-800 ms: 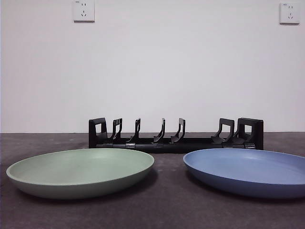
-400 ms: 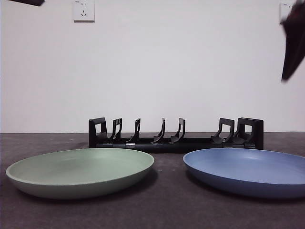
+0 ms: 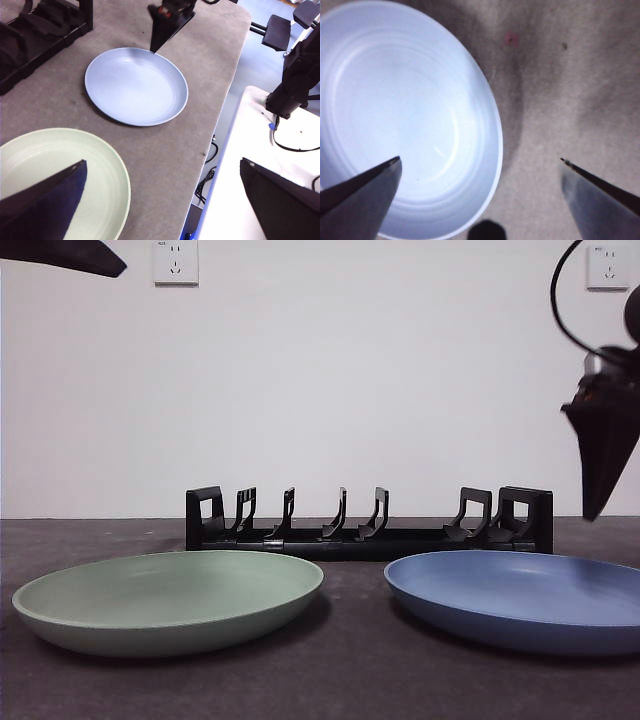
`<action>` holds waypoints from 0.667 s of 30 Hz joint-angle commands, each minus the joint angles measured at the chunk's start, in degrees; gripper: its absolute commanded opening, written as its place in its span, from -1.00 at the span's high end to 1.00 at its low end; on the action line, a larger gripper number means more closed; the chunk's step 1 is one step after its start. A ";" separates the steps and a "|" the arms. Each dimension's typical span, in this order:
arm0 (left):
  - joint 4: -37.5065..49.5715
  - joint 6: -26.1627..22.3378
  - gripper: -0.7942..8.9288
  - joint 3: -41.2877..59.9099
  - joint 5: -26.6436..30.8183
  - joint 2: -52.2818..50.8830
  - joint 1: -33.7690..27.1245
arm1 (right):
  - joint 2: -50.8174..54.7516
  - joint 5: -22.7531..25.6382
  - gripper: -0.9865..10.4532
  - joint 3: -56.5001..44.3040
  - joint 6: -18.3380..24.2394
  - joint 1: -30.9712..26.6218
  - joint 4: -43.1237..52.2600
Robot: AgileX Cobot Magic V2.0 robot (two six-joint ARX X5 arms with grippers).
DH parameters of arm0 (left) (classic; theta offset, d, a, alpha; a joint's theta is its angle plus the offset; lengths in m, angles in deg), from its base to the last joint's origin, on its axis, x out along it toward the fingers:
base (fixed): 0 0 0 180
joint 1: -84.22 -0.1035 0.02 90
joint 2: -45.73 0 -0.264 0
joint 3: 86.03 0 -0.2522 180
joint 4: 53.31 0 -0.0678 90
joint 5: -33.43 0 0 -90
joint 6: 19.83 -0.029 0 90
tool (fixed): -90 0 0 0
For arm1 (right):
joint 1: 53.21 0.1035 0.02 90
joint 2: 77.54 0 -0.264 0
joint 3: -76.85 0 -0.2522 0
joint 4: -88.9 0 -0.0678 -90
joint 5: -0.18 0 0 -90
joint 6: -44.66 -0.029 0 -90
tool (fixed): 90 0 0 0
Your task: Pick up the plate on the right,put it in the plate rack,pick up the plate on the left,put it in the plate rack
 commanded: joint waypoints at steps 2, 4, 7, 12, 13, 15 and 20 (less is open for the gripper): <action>1.66 -1.07 -0.71 -0.09 -0.09 0.50 0.52 | -3.10 0.33 -0.20 -0.04 -0.17 1.40 1.25; 1.86 -1.07 -0.71 -0.09 -0.11 0.68 0.57 | -4.33 0.96 -0.11 -0.07 -0.07 2.16 1.60; 1.86 -1.07 -0.71 -0.09 -0.09 0.72 0.57 | -5.95 2.21 0.02 -0.07 -0.04 3.04 2.47; 1.88 -1.07 -0.71 -0.09 -0.09 0.72 0.57 | -7.06 2.38 0.36 -0.07 -0.04 3.04 2.78; 1.88 -1.07 -0.71 -0.09 -0.09 0.72 0.57 | -7.06 2.40 0.52 -0.07 0.02 3.02 2.86; 1.88 -1.09 -0.71 -0.09 -0.09 0.72 0.57 | -7.06 2.56 0.75 -0.07 0.50 3.02 3.10; 1.81 -1.07 -0.71 -0.09 -0.09 0.74 0.68 | -7.26 2.56 0.78 -0.07 0.61 3.04 4.63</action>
